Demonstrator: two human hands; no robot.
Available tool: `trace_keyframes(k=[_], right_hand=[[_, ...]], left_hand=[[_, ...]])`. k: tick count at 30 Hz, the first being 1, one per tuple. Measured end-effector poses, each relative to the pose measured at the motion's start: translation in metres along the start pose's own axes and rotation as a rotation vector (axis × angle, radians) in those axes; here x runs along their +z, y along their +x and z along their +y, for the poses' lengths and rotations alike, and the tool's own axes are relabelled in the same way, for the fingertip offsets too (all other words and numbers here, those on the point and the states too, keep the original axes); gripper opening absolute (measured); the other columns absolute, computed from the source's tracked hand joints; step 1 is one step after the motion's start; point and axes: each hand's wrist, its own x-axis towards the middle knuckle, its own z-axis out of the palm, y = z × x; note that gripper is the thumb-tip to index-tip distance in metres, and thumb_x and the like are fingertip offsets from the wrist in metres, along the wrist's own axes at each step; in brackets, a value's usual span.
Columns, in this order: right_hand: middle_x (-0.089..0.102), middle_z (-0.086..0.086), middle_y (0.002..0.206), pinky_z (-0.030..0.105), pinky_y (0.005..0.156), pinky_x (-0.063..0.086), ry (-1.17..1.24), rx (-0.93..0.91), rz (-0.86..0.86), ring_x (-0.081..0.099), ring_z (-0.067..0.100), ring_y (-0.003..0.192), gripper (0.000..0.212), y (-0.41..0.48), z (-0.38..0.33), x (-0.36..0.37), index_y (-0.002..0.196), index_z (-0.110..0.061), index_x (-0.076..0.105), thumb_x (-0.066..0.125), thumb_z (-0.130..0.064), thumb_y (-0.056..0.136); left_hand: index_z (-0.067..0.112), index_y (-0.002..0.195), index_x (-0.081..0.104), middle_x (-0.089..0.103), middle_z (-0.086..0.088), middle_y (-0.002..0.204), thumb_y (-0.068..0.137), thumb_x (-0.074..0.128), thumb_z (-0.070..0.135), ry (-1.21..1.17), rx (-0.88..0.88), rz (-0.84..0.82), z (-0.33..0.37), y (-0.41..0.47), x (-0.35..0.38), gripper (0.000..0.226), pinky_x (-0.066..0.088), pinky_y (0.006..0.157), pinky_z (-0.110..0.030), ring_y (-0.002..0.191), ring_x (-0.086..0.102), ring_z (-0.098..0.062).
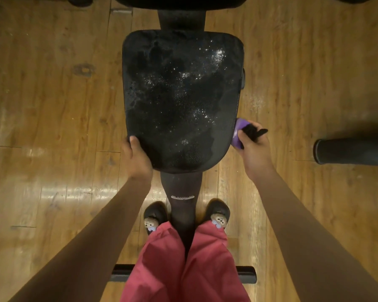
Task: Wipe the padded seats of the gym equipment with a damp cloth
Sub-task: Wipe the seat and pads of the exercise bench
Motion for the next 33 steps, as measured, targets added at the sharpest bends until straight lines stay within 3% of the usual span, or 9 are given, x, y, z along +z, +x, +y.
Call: trace_keyframes(k=[3,5,8,18,22,25,28,31,33], right_hand=[[0.06,0.003,0.11,0.041,0.095,0.051,0.029,0.018,0.05,0.059,0.023,0.11,0.028,-0.026,0.017,0.002,0.104,-0.022,0.056,0.051,0.003,0.093],[0.061,0.007,0.11,0.051,0.098,0.049,0.035,0.055,0.064,0.057,0.032,0.114,0.029,-0.044,0.033,0.003,0.102,-0.023,0.056,0.052,0.004,0.093],[0.061,0.015,0.116,0.054,0.098,0.047,0.055,0.11,0.079,0.057,0.033,0.115,0.027,-0.062,0.045,0.006,0.104,-0.02,0.056,0.053,0.003,0.092],[0.063,0.0,0.102,0.027,0.087,0.053,0.035,0.057,0.215,0.06,0.013,0.098,0.025,-0.042,0.013,0.018,0.106,-0.018,0.056,0.053,0.003,0.093],[0.062,0.006,0.101,0.038,0.093,0.051,0.171,0.16,0.277,0.059,0.02,0.101,0.021,-0.071,0.042,0.029,0.106,-0.013,0.056,0.055,0.002,0.093],[0.06,0.004,0.092,0.05,0.098,0.046,0.291,0.202,0.301,0.057,0.018,0.09,0.021,-0.091,0.056,0.045,0.098,-0.014,0.054,0.055,0.005,0.091],[0.058,0.009,0.099,0.053,0.094,0.05,0.373,0.232,0.323,0.057,0.023,0.097,0.022,-0.106,0.064,0.062,0.095,-0.013,0.051,0.056,0.007,0.09],[0.057,0.009,0.098,0.041,0.087,0.052,0.31,0.222,0.345,0.057,0.022,0.092,0.023,-0.124,0.071,0.081,0.089,-0.016,0.05,0.062,0.004,0.087],[0.059,0.004,0.092,0.026,0.078,0.05,0.233,0.191,0.385,0.057,0.015,0.084,0.022,-0.133,0.073,0.089,0.086,-0.018,0.052,0.067,-0.001,0.086]], left_hand=[[0.029,0.149,0.025,0.039,0.007,0.144,0.105,0.025,0.033,-0.043,0.055,-0.152,-0.019,-0.011,-0.013,0.044,0.036,0.111,-0.045,0.134,0.039,-0.021],[0.035,0.148,0.024,0.043,0.003,0.145,0.105,0.027,0.036,-0.05,0.036,-0.208,-0.031,-0.01,-0.016,0.043,0.052,0.091,-0.036,0.128,0.049,-0.027],[0.034,0.15,0.02,0.046,-0.002,0.144,0.105,0.028,0.034,-0.1,-0.029,-0.243,-0.028,-0.009,-0.016,0.046,0.055,0.067,-0.023,0.115,0.059,-0.029],[0.029,0.147,0.025,0.052,-0.006,0.134,0.104,0.037,0.034,-0.207,-0.15,-0.293,-0.025,-0.005,-0.025,0.046,0.054,0.083,-0.037,0.106,0.064,-0.027],[0.015,0.143,0.034,0.053,-0.012,0.136,0.102,0.041,0.036,-0.239,-0.23,-0.277,-0.026,-0.005,-0.024,0.047,0.055,0.08,-0.035,0.112,0.061,-0.031],[0.013,0.139,0.04,0.054,-0.011,0.134,0.102,0.041,0.037,-0.236,-0.237,-0.282,-0.021,-0.008,-0.027,0.044,0.053,0.088,-0.04,0.114,0.06,-0.031],[0.012,0.135,0.042,0.055,-0.01,0.132,0.101,0.043,0.038,-0.227,-0.232,-0.288,-0.017,-0.013,-0.029,0.044,0.051,0.093,-0.043,0.114,0.06,-0.031],[0.012,0.127,0.047,0.062,-0.007,0.12,0.098,0.051,0.034,-0.2,-0.217,-0.316,-0.022,-0.026,-0.029,0.037,0.05,0.093,-0.042,0.105,0.063,-0.024],[0.02,0.103,0.057,0.069,0.006,0.094,0.095,0.057,0.027,-0.151,-0.219,-0.391,-0.03,-0.044,-0.028,0.011,0.049,0.082,-0.033,0.089,0.063,-0.014]])
